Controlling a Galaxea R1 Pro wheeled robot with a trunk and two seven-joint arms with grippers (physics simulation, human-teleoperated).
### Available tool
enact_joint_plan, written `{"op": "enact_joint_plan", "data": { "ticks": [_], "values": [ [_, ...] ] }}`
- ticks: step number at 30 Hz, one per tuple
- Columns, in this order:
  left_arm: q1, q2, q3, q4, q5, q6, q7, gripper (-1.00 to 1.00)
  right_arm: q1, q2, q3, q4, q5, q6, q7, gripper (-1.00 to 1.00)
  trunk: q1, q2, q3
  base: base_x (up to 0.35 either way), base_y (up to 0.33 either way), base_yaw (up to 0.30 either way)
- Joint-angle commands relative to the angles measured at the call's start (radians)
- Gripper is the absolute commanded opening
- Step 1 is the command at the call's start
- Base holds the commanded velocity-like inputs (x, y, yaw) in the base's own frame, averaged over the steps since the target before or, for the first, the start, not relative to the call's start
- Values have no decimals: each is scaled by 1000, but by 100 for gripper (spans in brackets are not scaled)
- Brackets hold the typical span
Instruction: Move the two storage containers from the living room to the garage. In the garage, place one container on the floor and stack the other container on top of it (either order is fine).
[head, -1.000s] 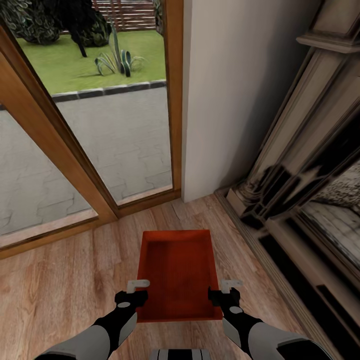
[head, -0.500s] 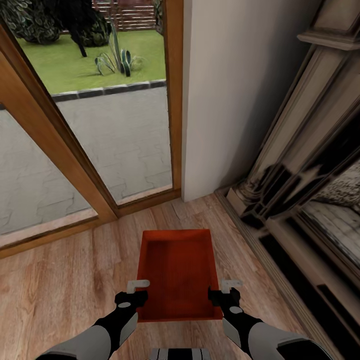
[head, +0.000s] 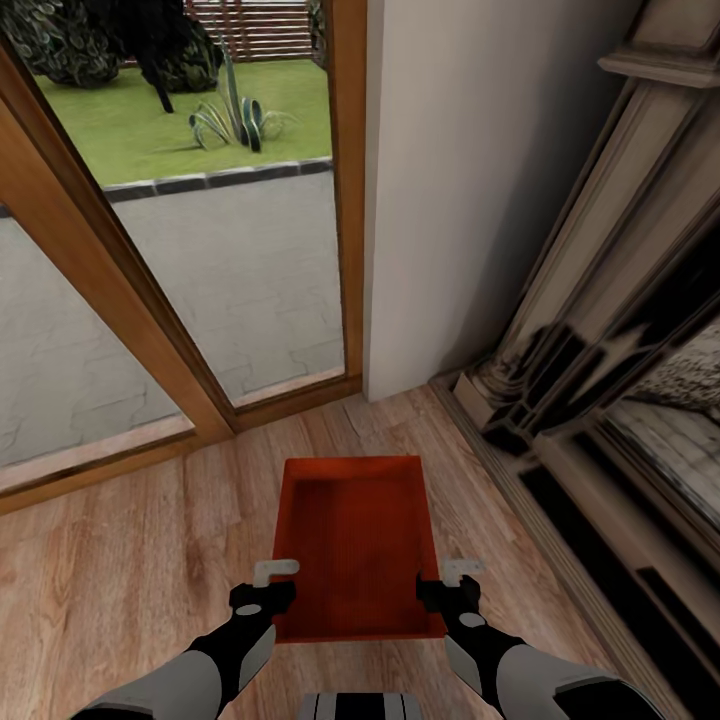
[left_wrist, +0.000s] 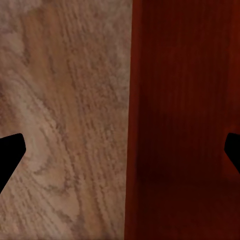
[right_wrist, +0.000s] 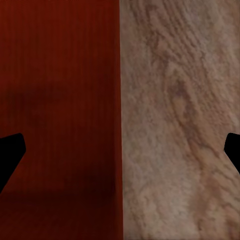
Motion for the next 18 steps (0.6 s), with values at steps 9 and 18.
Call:
{"op": "enact_joint_plan", "data": {
  "ticks": [9, 18],
  "values": [
    [-1, 0, -6, 1, 4, -3, 5, 100, -1, 0, 8, 1, -5, -4, -4, 100, 31, -56, -26, 0, 0, 0],
    [-1, -1, -6, 1, 5, -3, 6, 100, -1, 0, 8, 1, -5, -4, -4, 100, 46, -84, -38, 0, 0, 0]
  ]
}}
